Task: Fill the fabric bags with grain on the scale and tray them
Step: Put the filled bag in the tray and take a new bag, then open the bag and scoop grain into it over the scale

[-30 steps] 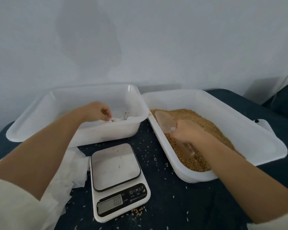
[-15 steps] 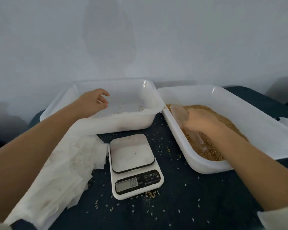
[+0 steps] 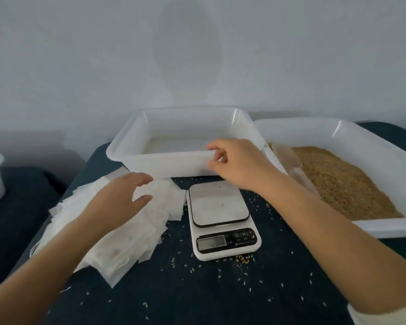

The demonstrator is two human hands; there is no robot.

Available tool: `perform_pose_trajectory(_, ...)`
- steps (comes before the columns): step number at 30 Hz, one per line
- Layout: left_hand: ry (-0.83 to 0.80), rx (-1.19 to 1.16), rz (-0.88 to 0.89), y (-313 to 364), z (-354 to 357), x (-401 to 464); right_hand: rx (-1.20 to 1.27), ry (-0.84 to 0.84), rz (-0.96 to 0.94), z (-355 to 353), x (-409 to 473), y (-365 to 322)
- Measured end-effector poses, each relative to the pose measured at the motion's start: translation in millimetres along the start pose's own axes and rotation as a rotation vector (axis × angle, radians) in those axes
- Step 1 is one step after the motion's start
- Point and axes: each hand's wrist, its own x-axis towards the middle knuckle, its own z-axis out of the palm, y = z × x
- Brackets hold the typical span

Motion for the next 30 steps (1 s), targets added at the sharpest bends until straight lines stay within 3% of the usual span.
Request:
perform_pose_trajectory(5, -0.178, 0.153, -0.081, -9, 32, -24, -0.122, -0.312, -0.036, 72, 16, -17)
perform_pose_trajectory(8, -0.135, 0.237, -0.072, -7, 44, -33, -0.23, -0.415, -0.035, 104, 26, -19)
perform_pose_trajectory(13, 0.034, 0.196, -0.129, -10, 49, -42, -0.209, -0.415, -0.046, 127, 38, -27)
perform_pose_trajectory(18, 0.114, -0.071, -0.243, -22, 41, -40, 0.083, -0.432, -0.081, 136, 37, -40)
perform_pose_trajectory(21, 0.162, -0.145, -0.253, -27, 37, -42, 0.189, -0.373, -0.011, 143, 40, -48)
perform_pose_trajectory(23, 0.291, -0.188, -0.248, -28, 32, -45, 0.178, -0.278, -0.005, 147, 43, -52)
perform_pose_trajectory(25, 0.435, -0.077, -0.268, -34, 26, -42, 0.261, -0.229, -0.013, 150, 47, -61)
perform_pose_trajectory(26, 0.429, -0.035, -0.322, -39, 23, -39, 0.31, -0.233, -0.009, 151, 49, -68)
perform_pose_trajectory(28, 0.263, -0.042, -0.494, -46, 18, -32, 0.385, -0.267, 0.033, 156, 55, -82)
perform_pose_trajectory(30, 0.139, -0.138, -0.539, -50, 20, -28, 0.45, -0.308, 0.129, 159, 59, -98)
